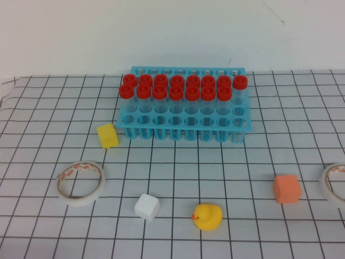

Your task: Place the test tubes

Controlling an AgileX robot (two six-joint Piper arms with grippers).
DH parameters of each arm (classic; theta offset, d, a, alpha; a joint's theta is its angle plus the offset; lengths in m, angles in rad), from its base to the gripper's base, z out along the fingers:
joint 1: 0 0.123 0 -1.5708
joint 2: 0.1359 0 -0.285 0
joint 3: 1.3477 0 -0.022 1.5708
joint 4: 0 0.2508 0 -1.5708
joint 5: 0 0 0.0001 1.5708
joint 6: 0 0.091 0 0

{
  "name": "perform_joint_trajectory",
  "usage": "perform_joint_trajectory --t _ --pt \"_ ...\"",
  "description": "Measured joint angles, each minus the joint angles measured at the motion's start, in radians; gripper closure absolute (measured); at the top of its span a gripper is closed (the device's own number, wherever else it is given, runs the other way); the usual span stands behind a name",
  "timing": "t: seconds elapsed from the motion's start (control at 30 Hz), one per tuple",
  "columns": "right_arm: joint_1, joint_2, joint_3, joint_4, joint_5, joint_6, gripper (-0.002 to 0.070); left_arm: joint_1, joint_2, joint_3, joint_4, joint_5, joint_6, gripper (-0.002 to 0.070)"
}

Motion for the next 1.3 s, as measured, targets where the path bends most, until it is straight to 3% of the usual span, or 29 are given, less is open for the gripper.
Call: perform_joint_trajectory --t 0.53,0.63,0.87,1.03,1.17,1.3 --pt "-0.037 -0.054 0.000 -0.063 -0.009 -0.048 0.0678 0.000 0.000 0.000 -0.004 0.000 0.006 0.0675" --pt "-0.167 -0.091 0.000 -0.081 -0.073 -0.055 0.0678 0.000 0.000 0.000 -0.004 0.000 0.006 0.0675" --pt "-0.645 -0.190 0.075 -0.030 -0.582 -0.249 0.0678 0.000 0.000 0.000 -0.004 0.000 0.006 0.0675" --pt "-0.937 -0.239 0.171 0.051 -0.820 -0.221 0.0678 -0.002 0.000 0.000 -0.004 0.000 0.006 0.0675" --pt "-1.051 -0.286 0.232 0.092 -0.872 -0.189 0.0678 -0.002 0.000 0.000 -0.004 0.000 0.006 0.0675" --pt "-1.066 -0.311 0.239 0.099 -0.851 -0.184 0.0678 -0.002 0.000 0.000 -0.004 0.000 0.006 0.0675"
